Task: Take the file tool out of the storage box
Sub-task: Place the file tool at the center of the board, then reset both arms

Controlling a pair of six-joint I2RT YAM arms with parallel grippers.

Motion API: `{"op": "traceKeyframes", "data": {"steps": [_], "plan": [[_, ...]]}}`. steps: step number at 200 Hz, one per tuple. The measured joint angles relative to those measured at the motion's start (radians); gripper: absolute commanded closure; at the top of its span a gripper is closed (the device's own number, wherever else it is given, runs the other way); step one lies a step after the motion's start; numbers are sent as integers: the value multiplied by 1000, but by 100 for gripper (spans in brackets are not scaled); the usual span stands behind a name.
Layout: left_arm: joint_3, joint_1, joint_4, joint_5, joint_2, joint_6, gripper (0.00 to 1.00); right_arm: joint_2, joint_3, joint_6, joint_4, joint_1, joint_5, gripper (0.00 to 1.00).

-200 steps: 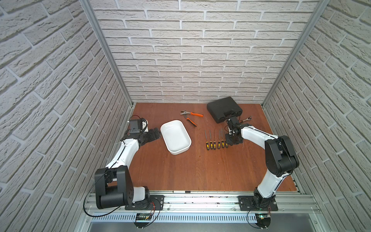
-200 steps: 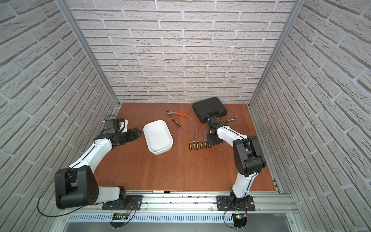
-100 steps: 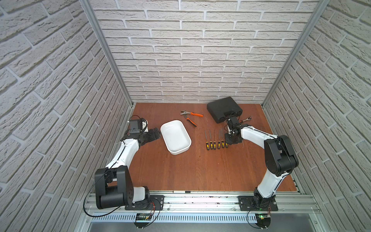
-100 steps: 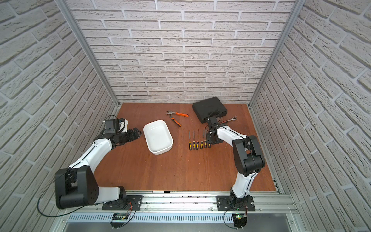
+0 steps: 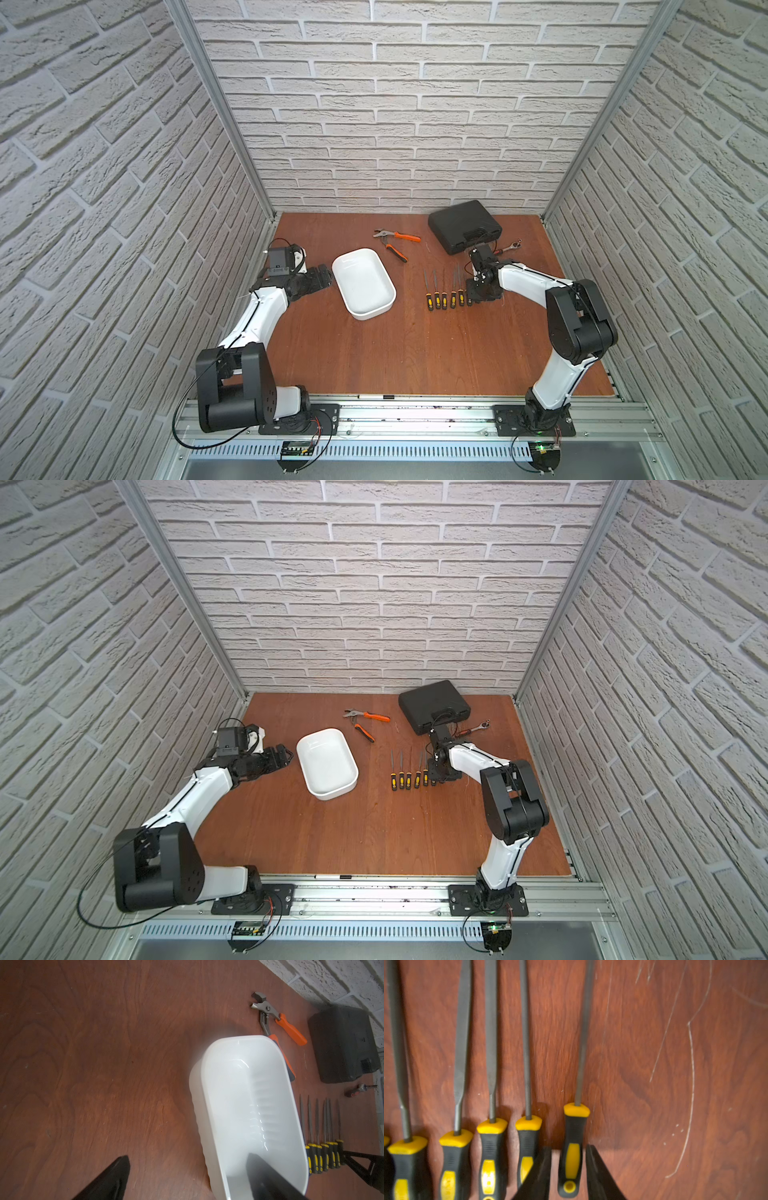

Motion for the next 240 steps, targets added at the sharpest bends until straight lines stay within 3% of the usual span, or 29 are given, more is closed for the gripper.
{"op": "traceKeyframes", "data": {"steps": [86,131,149,172,209,240], "plan": [[55,0,-13,-84,-13,24,2,-191,82,-24,-58,-5,65,42],[74,6,76,-189,-14,84,1,-414,77,-68,17,-10,126,19],[-5,8,217,-230,-34,130,1,-495,19,-88,92,-19,166,7],[-139,11,373,-292,-57,192,2,-582,-132,-122,233,-45,207,0],[-247,19,547,-387,-27,265,2,-667,-433,-170,452,-102,235,1],[-328,21,698,-416,31,287,1,-639,-499,-211,562,-145,238,1]]}}
